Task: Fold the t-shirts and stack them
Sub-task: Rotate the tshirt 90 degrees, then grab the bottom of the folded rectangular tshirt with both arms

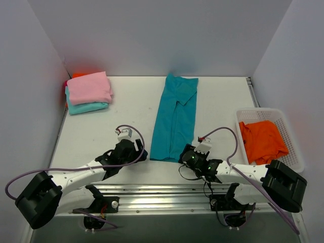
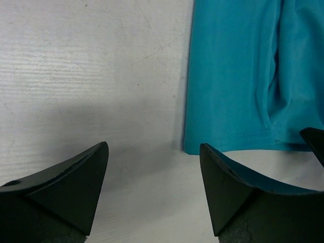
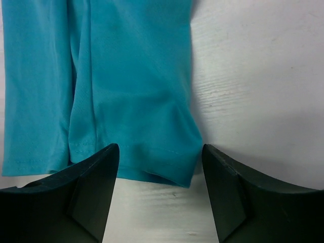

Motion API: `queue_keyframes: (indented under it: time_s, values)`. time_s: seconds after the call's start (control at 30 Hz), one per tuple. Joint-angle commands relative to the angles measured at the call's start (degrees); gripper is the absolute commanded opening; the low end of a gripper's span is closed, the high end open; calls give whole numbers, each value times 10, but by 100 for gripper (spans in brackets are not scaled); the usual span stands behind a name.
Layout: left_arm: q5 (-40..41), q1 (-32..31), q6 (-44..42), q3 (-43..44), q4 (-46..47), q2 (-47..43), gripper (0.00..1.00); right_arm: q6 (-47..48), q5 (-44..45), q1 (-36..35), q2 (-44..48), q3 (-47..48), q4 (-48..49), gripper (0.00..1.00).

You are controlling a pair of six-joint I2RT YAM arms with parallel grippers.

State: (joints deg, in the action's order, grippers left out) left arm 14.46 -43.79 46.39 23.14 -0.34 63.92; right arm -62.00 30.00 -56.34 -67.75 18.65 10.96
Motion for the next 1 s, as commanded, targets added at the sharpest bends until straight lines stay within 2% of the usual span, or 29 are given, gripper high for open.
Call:
queue_keyframes:
  time_s: [0.0,0.2,0.33,0.47,0.53,0.57,0.67,0.73,0.8,0.83,0.9,0.97]
  values:
    - [-18,-2,8,-6,93,16,82,-20,2,-3,-37,13,15,62]
    - [-41,-2,11,-2,161,81,82,-22,8,-3,-63,28,8,52]
    - [-58,-2,12,-3,195,111,82,-26,13,-3,-63,29,2,51]
    - [-72,-2,19,-3,227,144,82,-29,16,-3,-64,24,3,39]
    - [-81,-2,22,-3,246,162,82,-30,16,-3,-66,24,3,38]
    - [-85,-2,26,-3,251,168,82,-30,16,-3,-67,23,2,34]
    - [-101,-3,32,-5,272,183,77,-32,17,-3,-67,21,0,30]
    - [-109,-3,33,-8,281,190,67,-33,18,-3,-66,20,-1,26]
    - [-113,-3,33,-12,287,196,56,-33,19,-3,-63,16,-1,14]
    - [-115,-3,31,-13,289,197,28,-33,19,-3,-62,16,-1,2]
    - [-118,-3,30,-13,284,198,3,-35,19,-3,-58,17,-7,0]
    - [-121,-4,31,-16,281,193,2,-34,16,-3,-47,16,-14,0]
